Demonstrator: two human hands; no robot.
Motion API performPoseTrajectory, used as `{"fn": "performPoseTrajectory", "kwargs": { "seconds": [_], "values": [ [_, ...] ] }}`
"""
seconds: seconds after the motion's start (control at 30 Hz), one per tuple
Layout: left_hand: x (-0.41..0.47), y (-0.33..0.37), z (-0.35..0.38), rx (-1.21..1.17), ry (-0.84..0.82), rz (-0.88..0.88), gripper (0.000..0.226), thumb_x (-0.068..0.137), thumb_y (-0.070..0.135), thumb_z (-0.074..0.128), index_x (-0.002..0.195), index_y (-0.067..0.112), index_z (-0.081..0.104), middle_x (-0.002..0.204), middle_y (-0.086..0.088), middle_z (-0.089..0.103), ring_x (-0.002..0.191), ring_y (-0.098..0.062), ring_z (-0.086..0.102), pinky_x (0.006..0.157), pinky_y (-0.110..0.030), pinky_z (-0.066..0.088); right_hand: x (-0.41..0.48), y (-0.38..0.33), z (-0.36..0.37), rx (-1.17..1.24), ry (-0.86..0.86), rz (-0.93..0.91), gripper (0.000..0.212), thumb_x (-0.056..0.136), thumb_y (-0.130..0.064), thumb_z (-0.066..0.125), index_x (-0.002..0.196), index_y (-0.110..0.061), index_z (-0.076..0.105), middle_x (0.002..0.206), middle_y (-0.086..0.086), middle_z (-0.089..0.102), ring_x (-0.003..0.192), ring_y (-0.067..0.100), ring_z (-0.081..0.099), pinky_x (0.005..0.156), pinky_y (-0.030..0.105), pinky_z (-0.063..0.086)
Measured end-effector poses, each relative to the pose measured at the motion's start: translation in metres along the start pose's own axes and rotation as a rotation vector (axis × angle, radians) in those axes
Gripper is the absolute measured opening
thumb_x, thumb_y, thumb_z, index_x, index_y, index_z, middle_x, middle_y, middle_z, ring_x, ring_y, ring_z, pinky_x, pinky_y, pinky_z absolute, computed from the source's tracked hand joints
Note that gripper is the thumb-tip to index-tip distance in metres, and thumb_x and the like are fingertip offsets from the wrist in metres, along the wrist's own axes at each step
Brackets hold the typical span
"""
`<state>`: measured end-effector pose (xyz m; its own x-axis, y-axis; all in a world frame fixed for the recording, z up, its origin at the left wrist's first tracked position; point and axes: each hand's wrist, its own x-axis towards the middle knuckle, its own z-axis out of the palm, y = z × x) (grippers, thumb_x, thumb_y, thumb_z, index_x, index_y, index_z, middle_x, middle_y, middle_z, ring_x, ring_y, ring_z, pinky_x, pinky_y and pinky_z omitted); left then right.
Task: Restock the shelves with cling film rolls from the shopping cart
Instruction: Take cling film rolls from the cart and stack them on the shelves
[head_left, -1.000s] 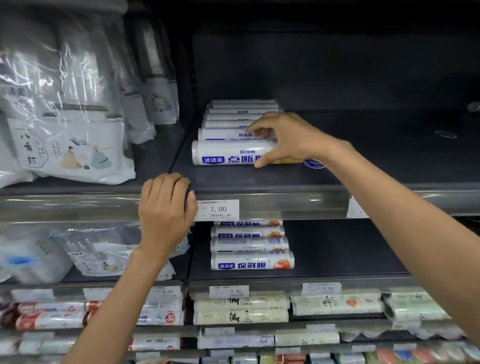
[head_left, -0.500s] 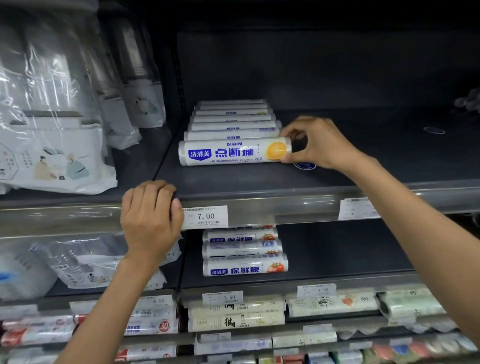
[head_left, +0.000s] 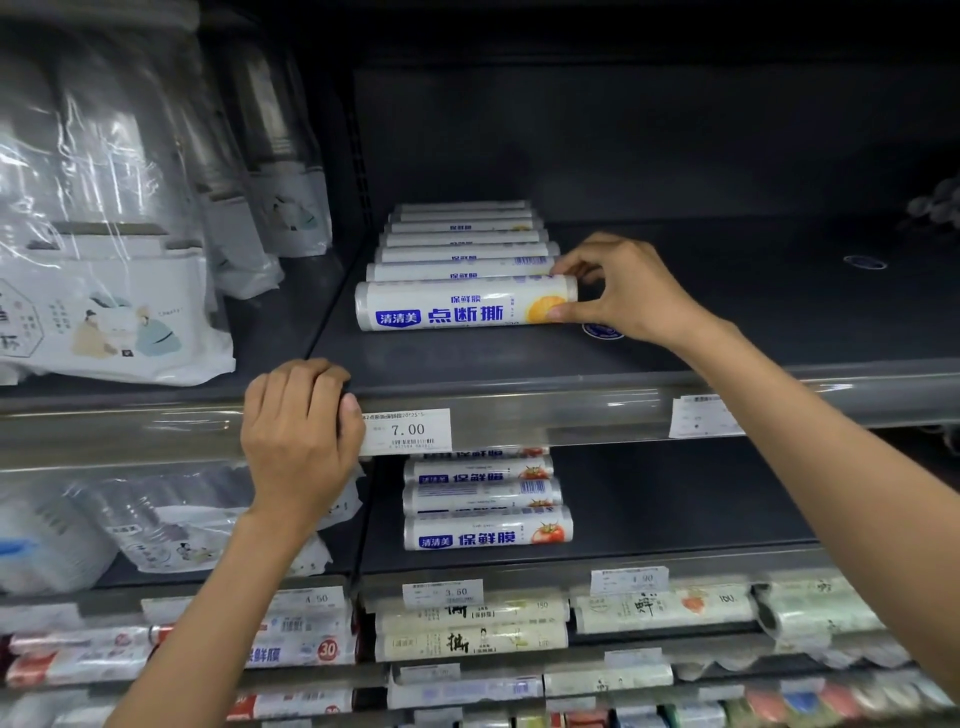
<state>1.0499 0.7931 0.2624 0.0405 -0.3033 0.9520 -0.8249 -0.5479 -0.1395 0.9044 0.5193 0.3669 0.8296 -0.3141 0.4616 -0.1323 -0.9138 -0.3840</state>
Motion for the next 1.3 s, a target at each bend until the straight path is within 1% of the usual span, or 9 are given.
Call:
{"fn": "performPoseTrajectory", "kwargs": {
  "seconds": [0.17, 0.3, 0.53, 0.77, 0.9, 1.03, 1.1, 1.17, 1.3],
  "values": [
    [0.000, 0.001, -0.002, 0.008, -0.015, -0.016, 0.029, 0.096, 0.016, 0.037, 0.087, 0.000, 0.059, 0.087, -0.019, 0.063, 0.080, -0.030, 0.054, 0.073, -0.039, 0.038, -0.002, 0.000, 0.004, 0.008, 0.026, -0.003, 0.047, 0.066, -0.024, 0.084, 0.107, -0.011, 0.067, 0.105, 0.001, 0.057, 0.090, 0.011, 0.055, 0.083, 0.013, 0.043],
    [0.003, 0.002, -0.010, -0.031, -0.085, -0.041, 0.030, 0.096, 0.016, 0.038, 0.090, -0.002, 0.061, 0.090, -0.019, 0.063, 0.083, -0.032, 0.056, 0.077, -0.040, 0.039, -0.009, -0.002, -0.010, 0.029, 0.006, 0.017, 0.052, 0.068, -0.025, 0.083, 0.114, -0.012, 0.064, 0.111, 0.004, 0.057, 0.096, 0.010, 0.056, 0.089, 0.020, 0.048],
    [0.015, 0.102, -0.027, -0.473, -0.034, -0.041, 0.019, 0.092, 0.011, 0.046, 0.097, -0.002, 0.059, 0.098, -0.023, 0.064, 0.097, -0.031, 0.055, 0.095, -0.030, 0.037, -0.162, 0.006, -0.057, 0.158, 0.384, 0.112, 0.023, 0.090, -0.021, 0.063, 0.111, -0.011, 0.064, 0.104, -0.002, 0.063, 0.094, 0.010, 0.063, 0.085, 0.020, 0.048],
    [-0.049, 0.312, -0.008, -1.192, -0.798, -0.131, 0.031, 0.096, 0.026, 0.040, 0.109, 0.009, 0.062, 0.110, 0.003, 0.060, 0.105, -0.009, 0.054, 0.093, -0.019, 0.039, -0.438, 0.062, -0.027, 0.148, 0.364, 0.741, 0.025, 0.087, -0.057, 0.051, 0.102, -0.043, 0.064, 0.104, -0.019, 0.065, 0.090, -0.004, 0.063, 0.077, 0.015, 0.049],
    [-0.089, 0.437, -0.008, -1.336, -1.102, -0.021, 0.038, 0.096, 0.033, 0.038, 0.114, 0.009, 0.063, 0.112, 0.007, 0.060, 0.104, -0.003, 0.053, 0.090, -0.001, 0.030, -0.582, 0.088, -0.031, 0.189, 0.488, 1.104, 0.011, 0.088, -0.046, 0.058, 0.097, -0.042, 0.063, 0.105, -0.026, 0.063, 0.091, -0.001, 0.064, 0.080, 0.019, 0.051],
    [-0.124, 0.565, -0.010, -1.326, -1.373, 0.143, 0.049, 0.093, 0.044, 0.035, 0.122, 0.013, 0.059, 0.115, -0.001, 0.064, 0.103, -0.016, 0.059, 0.082, -0.014, 0.037, -0.692, 0.112, -0.062, 0.158, 0.581, 1.310, 0.039, 0.080, -0.074, 0.041, 0.095, -0.043, 0.060, 0.100, -0.040, 0.059, 0.091, -0.004, 0.063, 0.077, 0.012, 0.048],
    [-0.133, 0.622, -0.015, -1.327, -1.460, 0.223, 0.050, 0.093, 0.043, 0.035, 0.124, 0.011, 0.058, 0.117, -0.005, 0.063, 0.106, -0.022, 0.059, 0.086, -0.020, 0.040, -0.735, 0.126, -0.085, 0.126, 0.619, 1.371, 0.040, 0.079, -0.077, 0.039, 0.096, -0.045, 0.058, 0.099, -0.039, 0.060, 0.094, -0.011, 0.059, 0.078, 0.006, 0.043],
    [-0.133, 0.674, -0.022, -1.345, -1.476, 0.308, 0.059, 0.091, 0.050, 0.030, 0.124, 0.010, 0.058, 0.121, -0.004, 0.062, 0.111, -0.021, 0.058, 0.093, -0.029, 0.043, -0.771, 0.142, -0.110, 0.086, 0.640, 1.440, 0.025, 0.086, -0.061, 0.048, 0.098, -0.042, 0.059, 0.096, -0.032, 0.063, 0.095, -0.014, 0.056, 0.080, 0.007, 0.041],
    [-0.123, 0.763, -0.027, -1.367, -1.476, 0.461, 0.069, 0.086, 0.055, 0.023, 0.123, 0.010, 0.060, 0.121, 0.003, 0.060, 0.109, -0.011, 0.055, 0.089, -0.018, 0.038, -0.826, 0.177, -0.155, 0.017, 0.687, 1.569, 0.029, 0.088, -0.049, 0.049, 0.101, -0.029, 0.064, 0.101, -0.019, 0.062, 0.090, -0.001, 0.058, 0.081, 0.002, 0.038]
  ]
}}
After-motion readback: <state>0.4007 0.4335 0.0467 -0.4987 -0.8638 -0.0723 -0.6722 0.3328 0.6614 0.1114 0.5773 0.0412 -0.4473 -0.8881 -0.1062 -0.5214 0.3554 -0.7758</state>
